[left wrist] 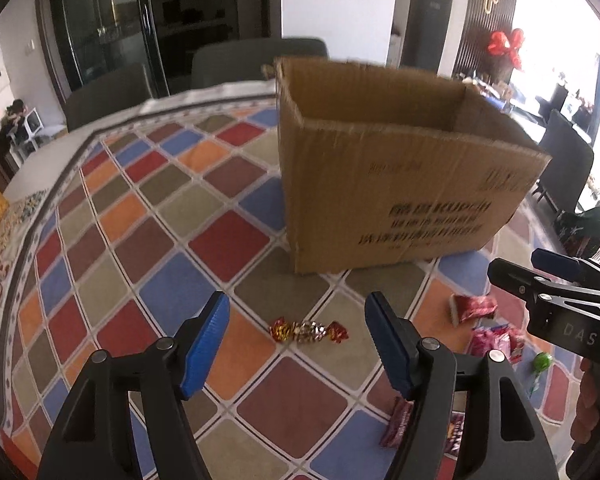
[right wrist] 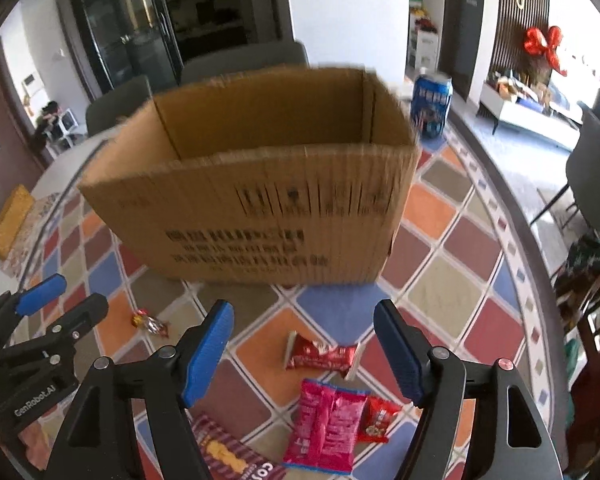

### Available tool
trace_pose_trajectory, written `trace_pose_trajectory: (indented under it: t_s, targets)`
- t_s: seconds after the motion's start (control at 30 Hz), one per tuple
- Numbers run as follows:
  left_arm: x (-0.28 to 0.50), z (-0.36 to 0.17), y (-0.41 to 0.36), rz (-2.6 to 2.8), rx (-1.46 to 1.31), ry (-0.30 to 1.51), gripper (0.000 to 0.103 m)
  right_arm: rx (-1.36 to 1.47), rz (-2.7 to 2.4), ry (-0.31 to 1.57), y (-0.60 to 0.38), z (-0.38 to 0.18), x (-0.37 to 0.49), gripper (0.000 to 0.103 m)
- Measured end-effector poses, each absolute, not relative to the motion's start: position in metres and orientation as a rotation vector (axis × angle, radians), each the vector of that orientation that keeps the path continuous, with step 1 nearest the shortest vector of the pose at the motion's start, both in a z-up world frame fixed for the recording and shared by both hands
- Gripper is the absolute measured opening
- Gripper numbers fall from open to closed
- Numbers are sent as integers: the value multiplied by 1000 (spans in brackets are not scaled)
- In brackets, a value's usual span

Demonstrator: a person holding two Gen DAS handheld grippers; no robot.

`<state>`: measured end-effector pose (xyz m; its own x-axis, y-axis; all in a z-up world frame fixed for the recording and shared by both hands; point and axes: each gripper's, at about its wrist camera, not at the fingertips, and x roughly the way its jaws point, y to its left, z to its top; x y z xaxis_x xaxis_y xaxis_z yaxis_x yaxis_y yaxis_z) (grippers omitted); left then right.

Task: Organize snacks
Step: 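Grasp the red wrapped candy with the right tool while the left grasps the gold candy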

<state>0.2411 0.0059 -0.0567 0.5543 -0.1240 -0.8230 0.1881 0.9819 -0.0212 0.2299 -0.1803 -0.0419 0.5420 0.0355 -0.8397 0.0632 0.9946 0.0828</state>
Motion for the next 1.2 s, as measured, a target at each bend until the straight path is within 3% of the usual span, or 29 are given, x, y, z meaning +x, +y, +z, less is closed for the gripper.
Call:
trace_pose_trajectory:
  t_s: [0.5,0.97,1.13,1.2]
  targets:
    - [269,-113,4,-187,52,1136,68,171,-80,1173,-189,-97,245,73]
    - [272,-132,5,-207,16,1181,43,156,-83,1223,-183,-122,249,73]
    - [270,-132,1,-231,5,1182,25,160,-82,1218,-191,-130,249,62]
    - [269,-131,0,-231,11,1179,25,157,-74,1216,-191,-131,247,56]
